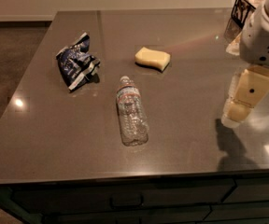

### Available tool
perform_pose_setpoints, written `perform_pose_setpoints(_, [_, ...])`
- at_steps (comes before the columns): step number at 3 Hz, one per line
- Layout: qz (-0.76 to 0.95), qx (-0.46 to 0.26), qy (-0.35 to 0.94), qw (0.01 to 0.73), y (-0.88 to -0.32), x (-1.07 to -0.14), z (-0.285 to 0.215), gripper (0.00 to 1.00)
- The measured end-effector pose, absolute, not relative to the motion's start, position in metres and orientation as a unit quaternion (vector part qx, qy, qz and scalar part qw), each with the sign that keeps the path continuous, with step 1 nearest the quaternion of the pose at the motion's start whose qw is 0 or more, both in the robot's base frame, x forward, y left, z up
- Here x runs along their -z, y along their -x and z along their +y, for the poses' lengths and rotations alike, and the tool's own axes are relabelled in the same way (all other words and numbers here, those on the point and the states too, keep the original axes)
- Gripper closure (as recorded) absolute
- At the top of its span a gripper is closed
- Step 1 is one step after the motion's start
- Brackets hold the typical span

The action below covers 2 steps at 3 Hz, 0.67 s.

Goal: Place water bottle upright

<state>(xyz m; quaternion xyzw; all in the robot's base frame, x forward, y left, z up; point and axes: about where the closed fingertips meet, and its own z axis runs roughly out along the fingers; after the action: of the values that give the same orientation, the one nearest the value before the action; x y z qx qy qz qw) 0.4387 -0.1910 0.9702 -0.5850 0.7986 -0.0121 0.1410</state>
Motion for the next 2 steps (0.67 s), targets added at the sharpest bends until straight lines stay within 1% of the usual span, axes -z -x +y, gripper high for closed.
perform_pose_setpoints(1, [0.827, -0.005, 0.546, 0.131, -0.442, -0.967, -0.164, 0.0])
perform_pose_setpoints(2, [0.856, -0.036, 0.501, 0.126, -0.447, -0.964, -0.139, 0.0])
